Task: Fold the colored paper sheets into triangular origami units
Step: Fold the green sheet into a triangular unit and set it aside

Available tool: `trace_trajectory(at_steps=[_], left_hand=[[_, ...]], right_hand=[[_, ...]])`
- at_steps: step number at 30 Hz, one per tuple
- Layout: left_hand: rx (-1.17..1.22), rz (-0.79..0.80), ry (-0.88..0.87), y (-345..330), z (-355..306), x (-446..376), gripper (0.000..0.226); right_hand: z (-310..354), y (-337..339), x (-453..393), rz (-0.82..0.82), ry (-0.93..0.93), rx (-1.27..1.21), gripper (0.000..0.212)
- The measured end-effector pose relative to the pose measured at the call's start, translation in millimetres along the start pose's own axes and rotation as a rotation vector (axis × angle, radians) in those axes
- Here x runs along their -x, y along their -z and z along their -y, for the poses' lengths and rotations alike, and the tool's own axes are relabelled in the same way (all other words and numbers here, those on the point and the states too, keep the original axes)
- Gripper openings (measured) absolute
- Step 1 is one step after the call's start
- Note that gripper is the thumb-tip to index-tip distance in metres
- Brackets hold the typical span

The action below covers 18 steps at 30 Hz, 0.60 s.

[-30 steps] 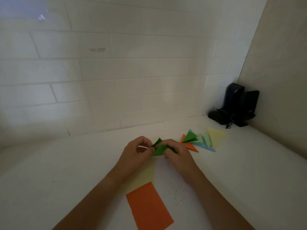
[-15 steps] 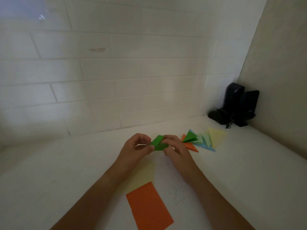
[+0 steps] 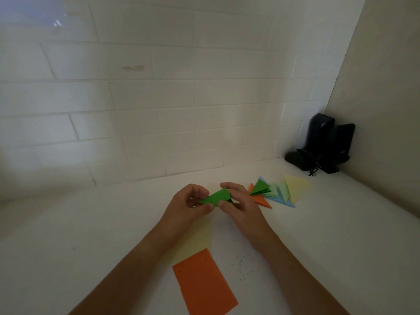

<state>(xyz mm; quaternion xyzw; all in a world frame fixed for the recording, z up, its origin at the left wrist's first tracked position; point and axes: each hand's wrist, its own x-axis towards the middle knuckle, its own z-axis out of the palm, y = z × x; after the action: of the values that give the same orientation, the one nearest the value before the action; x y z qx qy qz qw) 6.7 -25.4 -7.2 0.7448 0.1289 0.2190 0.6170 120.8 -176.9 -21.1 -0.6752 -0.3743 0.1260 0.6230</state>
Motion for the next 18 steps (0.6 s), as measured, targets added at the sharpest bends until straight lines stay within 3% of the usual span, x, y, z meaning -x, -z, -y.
trace_trajectory(at_steps=[9,14,18], left_hand=[[-0.024,-0.075,-0.062,-1.6,-1.8,-0.4,0.015],[0.105,-0.075,0.010,-2.3,-2.9,0.6,0.007],[0.111,-0.108,0.056,-0.6,-3.7,-0.8,0.011]], right_hand=[[-4.2,-2.0,-2.6,-0.043,0.035,0.172,0.013],[-0.5,-0.1,-0.7,-0.035,0.052,0.105,0.003],[3.2,-1.2,1.7,-0.093,-0.004,-0.002,0.025]])
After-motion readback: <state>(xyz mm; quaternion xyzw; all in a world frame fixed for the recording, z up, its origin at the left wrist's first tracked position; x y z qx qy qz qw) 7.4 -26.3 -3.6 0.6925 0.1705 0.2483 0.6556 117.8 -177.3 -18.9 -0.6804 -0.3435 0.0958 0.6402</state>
